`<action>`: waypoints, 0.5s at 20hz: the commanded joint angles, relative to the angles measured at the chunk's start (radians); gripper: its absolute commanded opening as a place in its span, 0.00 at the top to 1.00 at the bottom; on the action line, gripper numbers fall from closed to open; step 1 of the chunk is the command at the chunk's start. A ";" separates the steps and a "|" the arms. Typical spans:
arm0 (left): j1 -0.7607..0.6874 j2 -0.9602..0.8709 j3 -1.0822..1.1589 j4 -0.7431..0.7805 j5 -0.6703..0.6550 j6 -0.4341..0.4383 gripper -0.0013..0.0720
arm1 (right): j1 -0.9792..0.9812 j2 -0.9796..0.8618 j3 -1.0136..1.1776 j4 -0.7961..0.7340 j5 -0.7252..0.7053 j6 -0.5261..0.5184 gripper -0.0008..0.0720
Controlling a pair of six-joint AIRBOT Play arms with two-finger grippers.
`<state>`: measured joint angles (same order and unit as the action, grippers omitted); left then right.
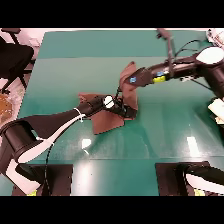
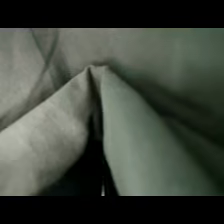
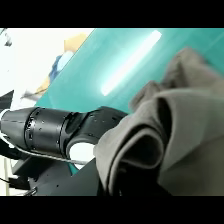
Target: Fold the shirts.
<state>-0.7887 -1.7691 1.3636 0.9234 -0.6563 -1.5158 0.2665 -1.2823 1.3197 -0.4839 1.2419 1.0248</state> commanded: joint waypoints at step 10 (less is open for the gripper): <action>0.172 0.167 0.003 0.283 -0.179 0.017 0.95 | -0.064 0.039 0.001 -0.013 -0.061 0.011 0.97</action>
<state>-0.6582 -1.6474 1.3666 1.1015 -0.7834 -1.5074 0.2481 -1.2697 1.3201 -0.4984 1.1843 1.0344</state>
